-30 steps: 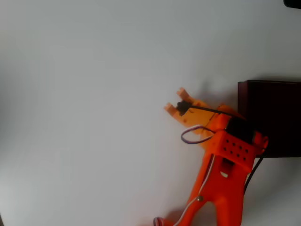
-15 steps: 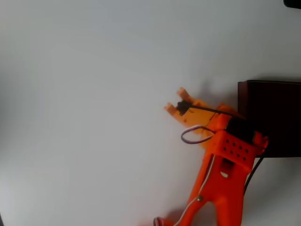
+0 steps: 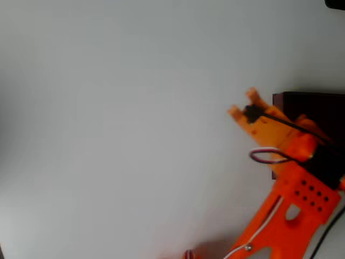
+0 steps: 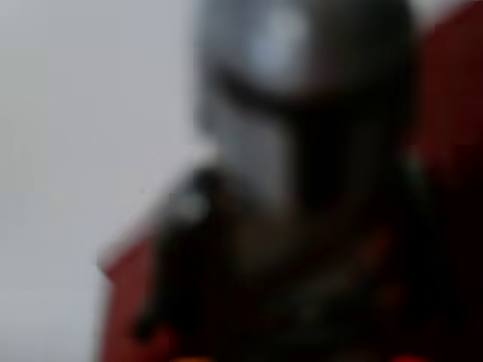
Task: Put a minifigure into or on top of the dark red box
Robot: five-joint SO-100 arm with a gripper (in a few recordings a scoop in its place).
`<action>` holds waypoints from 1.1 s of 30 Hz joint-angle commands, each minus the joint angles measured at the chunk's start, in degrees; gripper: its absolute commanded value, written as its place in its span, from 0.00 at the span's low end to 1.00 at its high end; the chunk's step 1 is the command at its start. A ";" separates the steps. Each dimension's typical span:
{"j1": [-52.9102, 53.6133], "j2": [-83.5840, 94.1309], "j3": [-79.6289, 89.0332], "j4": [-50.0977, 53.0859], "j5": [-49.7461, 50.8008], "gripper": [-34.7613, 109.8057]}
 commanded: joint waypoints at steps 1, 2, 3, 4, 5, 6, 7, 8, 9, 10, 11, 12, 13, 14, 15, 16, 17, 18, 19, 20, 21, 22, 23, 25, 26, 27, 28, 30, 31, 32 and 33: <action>7.65 -4.22 -17.67 8.53 0.53 0.24; 9.32 -6.94 -20.39 9.23 0.97 0.24; 10.81 -9.58 -22.15 9.32 1.67 0.24; 11.87 -12.13 -23.82 9.32 2.20 0.24; 12.74 -14.85 -25.49 9.32 2.46 0.25; 13.45 -17.23 -26.98 9.32 2.81 0.27; 14.06 -19.78 -28.30 9.32 3.52 0.28; 14.68 -22.15 -29.44 9.32 4.31 0.29; 15.21 -24.61 -30.50 9.32 4.66 0.30; 15.56 -27.07 -31.64 9.32 4.75 0.31; 15.73 -29.09 -32.61 9.32 4.75 0.32; 15.73 -30.76 -33.49 9.32 4.48 0.32; 15.73 -31.90 -34.37 9.49 4.04 0.33; 15.56 -32.26 -34.63 9.58 3.87 0.34; 15.38 -32.17 -34.63 9.76 3.78 0.35; 15.12 -31.73 -34.80 10.02 3.52 0.34; 14.68 -30.94 -34.89 10.55 2.90 0.34; 14.33 -29.62 -34.63 11.07 2.46 0.34; 13.71 -27.16 -33.13 11.25 2.11 0.34; 12.83 -23.99 -31.03 11.25 1.76 0.34; 11.78 -20.48 -28.65 11.25 1.49 0.33; 10.55 -16.79 -26.02 11.25 1.41 0.33; 9.05 -12.83 -23.20 11.16 1.76 0.33; 5.01 -4.04 -16.17 10.28 2.29 0.33; 2.46 1.05 -11.43 9.05 2.46 0.33; -0.35 6.77 -5.80 7.38 3.08 0.33; -3.34 13.18 0.44 5.19 3.69 0.33; -11.51 27.86 14.15 -0.88 5.36 0.33; -15.73 35.51 21.01 -3.87 5.71 0.33; -19.34 43.07 27.42 -6.42 6.42 0.33; -23.20 50.45 33.13 -8.35 7.12 0.32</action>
